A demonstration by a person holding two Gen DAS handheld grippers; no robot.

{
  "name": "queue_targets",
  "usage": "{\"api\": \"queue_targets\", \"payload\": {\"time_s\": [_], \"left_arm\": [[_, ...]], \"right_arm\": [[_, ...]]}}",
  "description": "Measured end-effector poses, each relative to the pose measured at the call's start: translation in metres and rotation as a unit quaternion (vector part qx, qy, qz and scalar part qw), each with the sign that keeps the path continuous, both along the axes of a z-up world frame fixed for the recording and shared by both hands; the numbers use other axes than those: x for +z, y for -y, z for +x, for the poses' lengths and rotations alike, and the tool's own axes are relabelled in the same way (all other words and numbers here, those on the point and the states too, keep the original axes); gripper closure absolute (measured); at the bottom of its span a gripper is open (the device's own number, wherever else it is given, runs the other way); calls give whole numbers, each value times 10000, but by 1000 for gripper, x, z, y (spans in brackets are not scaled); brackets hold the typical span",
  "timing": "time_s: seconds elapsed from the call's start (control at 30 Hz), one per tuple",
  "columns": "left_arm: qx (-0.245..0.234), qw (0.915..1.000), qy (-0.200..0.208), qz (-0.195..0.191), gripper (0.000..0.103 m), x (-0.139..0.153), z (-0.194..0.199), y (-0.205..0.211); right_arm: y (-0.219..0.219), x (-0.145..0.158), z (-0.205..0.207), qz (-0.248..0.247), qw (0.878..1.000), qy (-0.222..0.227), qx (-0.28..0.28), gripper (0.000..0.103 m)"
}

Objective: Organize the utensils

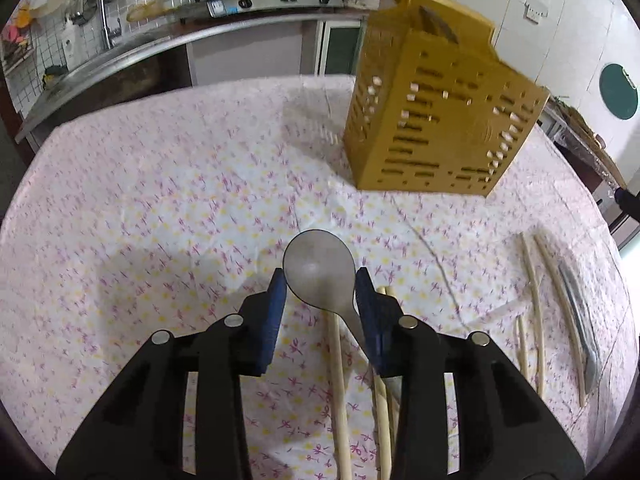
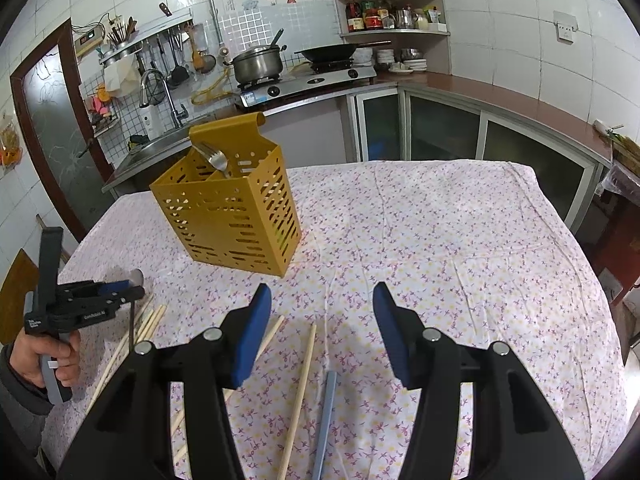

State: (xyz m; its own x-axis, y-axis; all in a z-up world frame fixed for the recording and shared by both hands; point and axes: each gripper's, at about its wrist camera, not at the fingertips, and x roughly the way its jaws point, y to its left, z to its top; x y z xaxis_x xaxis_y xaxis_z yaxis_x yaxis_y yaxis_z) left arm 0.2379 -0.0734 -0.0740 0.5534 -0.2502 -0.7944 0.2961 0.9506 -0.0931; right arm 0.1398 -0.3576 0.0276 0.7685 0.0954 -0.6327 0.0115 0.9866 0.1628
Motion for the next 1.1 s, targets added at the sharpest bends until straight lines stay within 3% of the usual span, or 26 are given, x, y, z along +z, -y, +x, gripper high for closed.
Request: {"api": "queue_targets", "payload": {"time_s": [0.37, 0.43, 0.67, 0.73, 0.83, 1.1], "left_arm": [[28, 9998, 185, -28, 69, 10, 1, -7], [7, 9999, 159, -14, 69, 8, 2, -6], [-112, 9999, 73, -10, 69, 1, 4, 1], [-137, 9999, 62, -12, 69, 0, 4, 3], [-190, 9998, 37, -7, 69, -1, 4, 5], [-236, 9996, 108, -71, 69, 6, 1, 6]], "right_arm": [[-8, -35, 18, -169, 9977, -660, 41, 51], [-13, -47, 22, -253, 9963, -814, 76, 61], [-33, -73, 42, -437, 9913, -1219, 231, 76], [-37, -81, 49, -480, 9890, -1375, 255, 86], [-43, -88, 56, -710, 9862, -1472, 266, 93], [-46, -71, 52, -675, 9895, -1255, 244, 97]]}}
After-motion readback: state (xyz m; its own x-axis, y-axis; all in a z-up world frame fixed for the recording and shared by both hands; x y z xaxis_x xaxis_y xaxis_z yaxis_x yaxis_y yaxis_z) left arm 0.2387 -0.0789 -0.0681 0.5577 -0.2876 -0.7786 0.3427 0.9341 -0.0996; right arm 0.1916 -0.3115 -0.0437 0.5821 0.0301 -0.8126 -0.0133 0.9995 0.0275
